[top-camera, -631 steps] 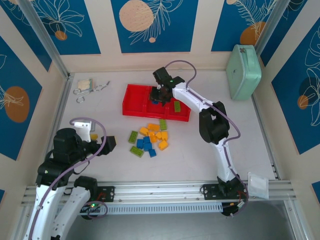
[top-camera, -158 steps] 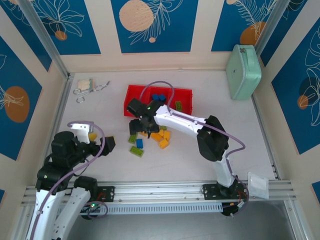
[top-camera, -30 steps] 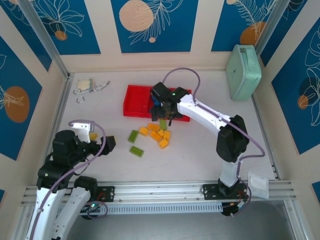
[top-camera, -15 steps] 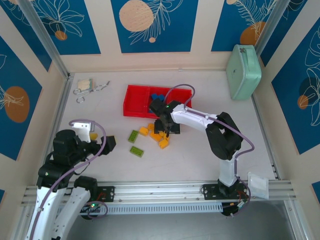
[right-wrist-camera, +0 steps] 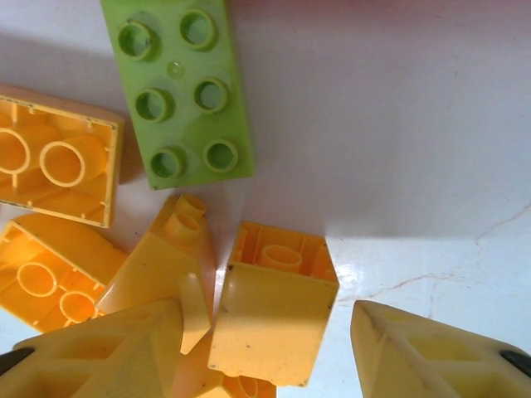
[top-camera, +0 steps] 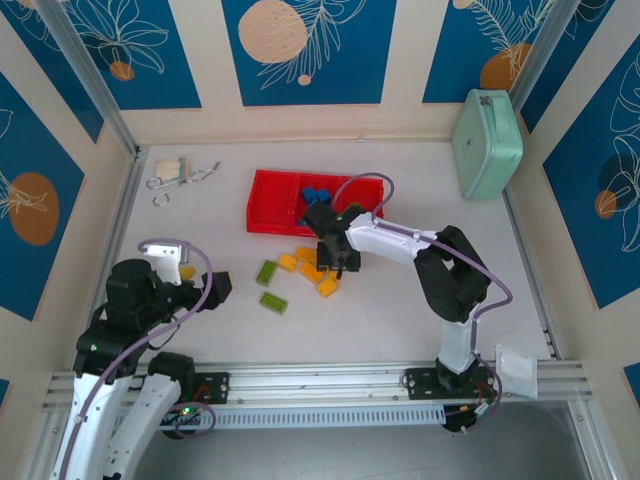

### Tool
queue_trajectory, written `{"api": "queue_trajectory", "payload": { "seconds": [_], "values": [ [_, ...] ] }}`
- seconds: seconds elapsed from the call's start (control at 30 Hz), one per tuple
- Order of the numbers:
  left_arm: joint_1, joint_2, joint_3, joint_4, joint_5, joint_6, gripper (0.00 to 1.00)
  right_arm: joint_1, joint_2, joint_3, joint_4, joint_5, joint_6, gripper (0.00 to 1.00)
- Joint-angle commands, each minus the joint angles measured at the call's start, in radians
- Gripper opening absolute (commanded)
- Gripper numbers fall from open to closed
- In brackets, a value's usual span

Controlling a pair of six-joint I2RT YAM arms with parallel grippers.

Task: Sort the legos into containers by color
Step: Move the lego to the center of the table.

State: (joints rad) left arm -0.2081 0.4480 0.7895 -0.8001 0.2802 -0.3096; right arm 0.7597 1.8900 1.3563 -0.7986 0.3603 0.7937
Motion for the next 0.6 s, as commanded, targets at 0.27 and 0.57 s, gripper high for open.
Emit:
{"api": "queue_trajectory", "payload": {
  "seconds": [0.27, 0.57],
  "values": [
    [0.004, 0.003, -0.006, 0.018, 0.021, 0.006, 0.99, -0.032, -0.12, -0.092, -0.094, 0.051, -0.021, 0.57],
    [0.004, 0.0, -0.006, 0.017, 0.019, 0.005, 0.99, -0.033, -0.146, -0.106, -0.083, 0.031, -0.013, 0.57]
  ]
}}
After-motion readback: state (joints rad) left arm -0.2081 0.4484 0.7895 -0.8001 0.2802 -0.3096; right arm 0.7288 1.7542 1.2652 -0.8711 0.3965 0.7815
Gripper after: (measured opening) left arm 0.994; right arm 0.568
